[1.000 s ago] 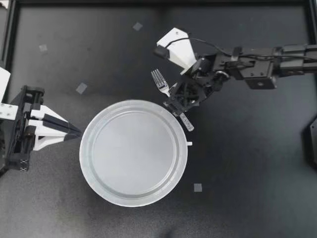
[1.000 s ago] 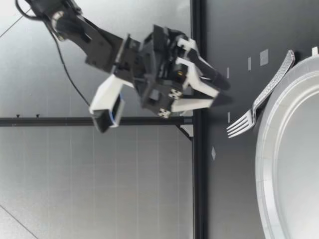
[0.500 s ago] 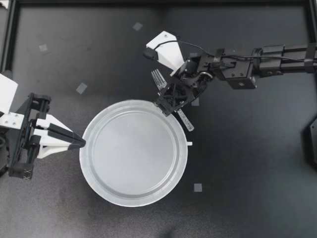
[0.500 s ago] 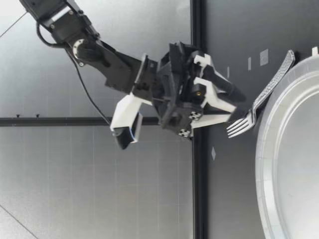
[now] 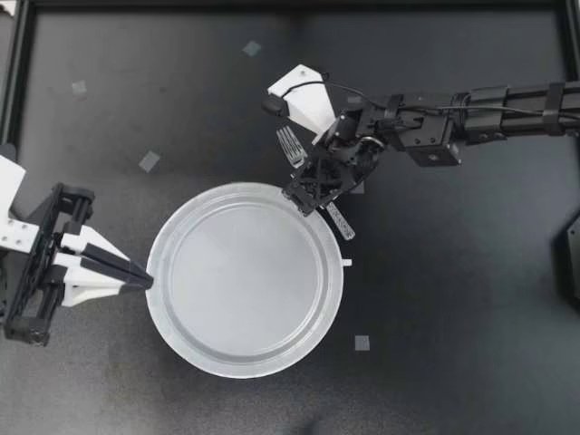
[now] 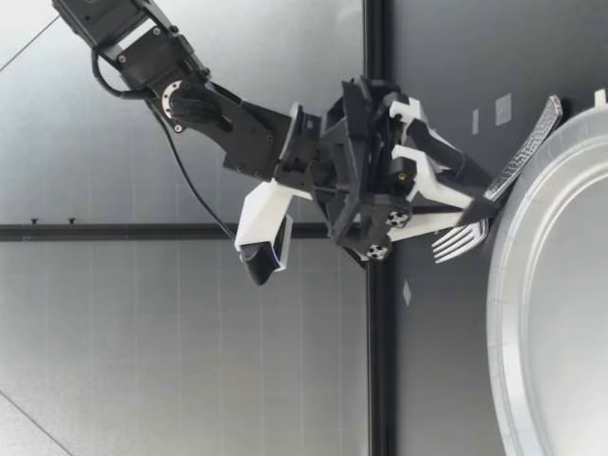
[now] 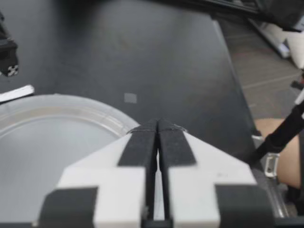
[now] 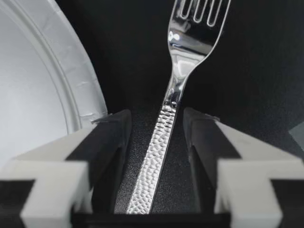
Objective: Pick up the fork and place it on the plate.
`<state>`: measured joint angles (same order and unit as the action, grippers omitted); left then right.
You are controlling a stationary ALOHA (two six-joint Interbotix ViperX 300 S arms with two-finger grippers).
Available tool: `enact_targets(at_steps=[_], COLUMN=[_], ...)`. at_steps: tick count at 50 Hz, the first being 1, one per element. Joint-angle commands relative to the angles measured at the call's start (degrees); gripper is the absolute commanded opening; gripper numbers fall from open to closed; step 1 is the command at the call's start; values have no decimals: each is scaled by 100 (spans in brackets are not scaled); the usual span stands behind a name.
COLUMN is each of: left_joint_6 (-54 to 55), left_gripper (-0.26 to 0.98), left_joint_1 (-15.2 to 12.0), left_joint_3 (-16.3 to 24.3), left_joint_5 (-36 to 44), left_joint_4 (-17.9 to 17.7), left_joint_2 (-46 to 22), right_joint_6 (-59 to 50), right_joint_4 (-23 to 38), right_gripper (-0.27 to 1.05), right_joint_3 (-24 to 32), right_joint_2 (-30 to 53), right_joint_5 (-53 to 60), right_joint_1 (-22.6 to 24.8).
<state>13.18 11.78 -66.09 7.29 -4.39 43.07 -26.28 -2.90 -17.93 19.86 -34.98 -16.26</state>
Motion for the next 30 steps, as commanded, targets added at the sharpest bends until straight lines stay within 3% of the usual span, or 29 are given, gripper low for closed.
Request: enact_targets(at_steps=[1, 17, 30], left_joint_6=[-18, -18, -18], left_gripper=[1, 1, 1], left_joint_1=[149, 316, 316], left_joint_3=[88, 123, 44], left_joint_5=[202, 316, 448], left_joint_4=[26, 62, 97], left_joint_2=[-70, -255, -272], right_joint_6=[-9, -9, 0], right_joint_4=[18, 26, 53], right_gripper=[50, 46, 13], right_joint_3=[132, 141, 141], right_joint_2=[-62, -26, -18], right_joint_5=[18, 70, 149], right_joint_1=[-9, -88, -202])
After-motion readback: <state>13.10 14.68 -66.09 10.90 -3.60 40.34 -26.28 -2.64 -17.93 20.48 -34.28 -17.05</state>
